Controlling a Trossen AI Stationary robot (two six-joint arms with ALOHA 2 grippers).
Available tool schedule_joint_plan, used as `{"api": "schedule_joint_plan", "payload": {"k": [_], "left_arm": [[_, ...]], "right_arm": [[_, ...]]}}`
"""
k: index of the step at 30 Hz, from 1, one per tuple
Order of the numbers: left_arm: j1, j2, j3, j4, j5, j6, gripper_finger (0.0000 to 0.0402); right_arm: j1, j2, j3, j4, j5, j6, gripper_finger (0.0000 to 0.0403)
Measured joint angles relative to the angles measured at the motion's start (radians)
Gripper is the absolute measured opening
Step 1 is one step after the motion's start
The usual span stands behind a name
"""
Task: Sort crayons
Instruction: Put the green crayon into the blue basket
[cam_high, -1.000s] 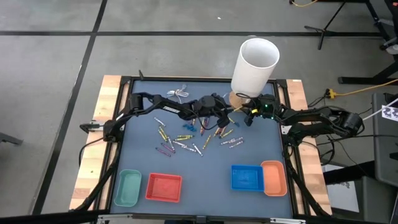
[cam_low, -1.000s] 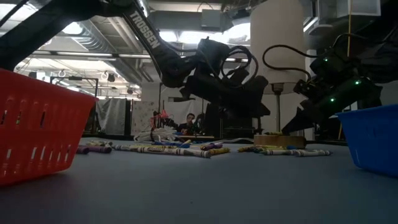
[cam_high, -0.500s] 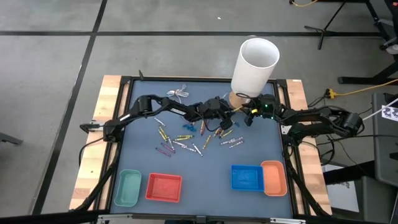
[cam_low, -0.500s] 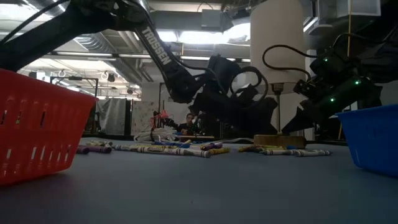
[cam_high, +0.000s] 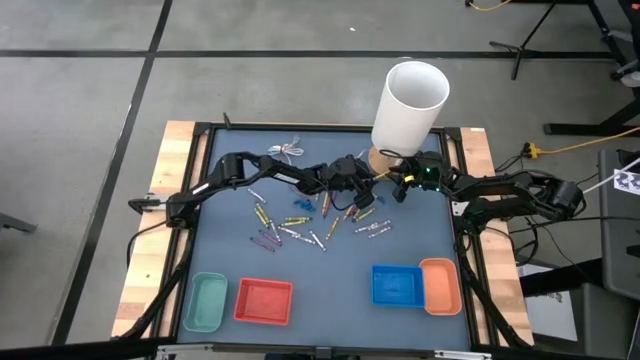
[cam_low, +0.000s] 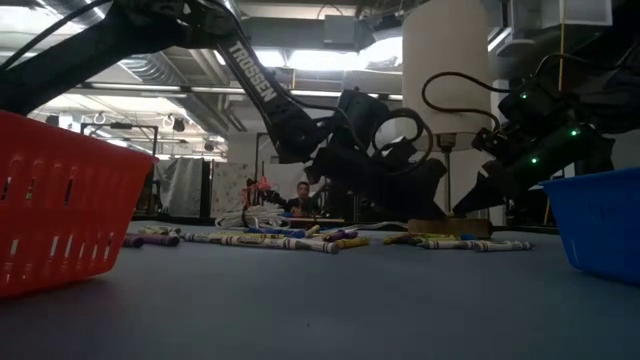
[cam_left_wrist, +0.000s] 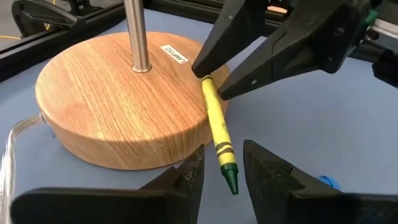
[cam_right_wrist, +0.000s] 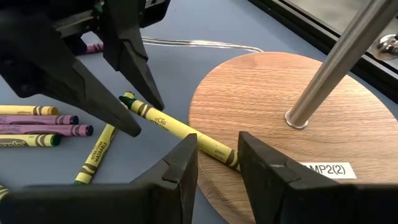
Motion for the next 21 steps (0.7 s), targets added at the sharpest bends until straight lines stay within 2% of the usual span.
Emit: {"api": "schedule_joint_plan", "payload": {"k": [13, 21], "left_arm": [[0.0, 0.0, 0.0, -0.002, -0.006, 0.0, 0.002], [0.001, 0.0, 0.0, -0.001, -0.013, 0.0, 0.0008]], "right_arm": [[0.0, 0.0, 0.0, -0.001, 0.002, 0.0, 0.0117], [-0.001, 0.0, 0.0, -0.001, 0.004, 0.0, 0.0117]]}}
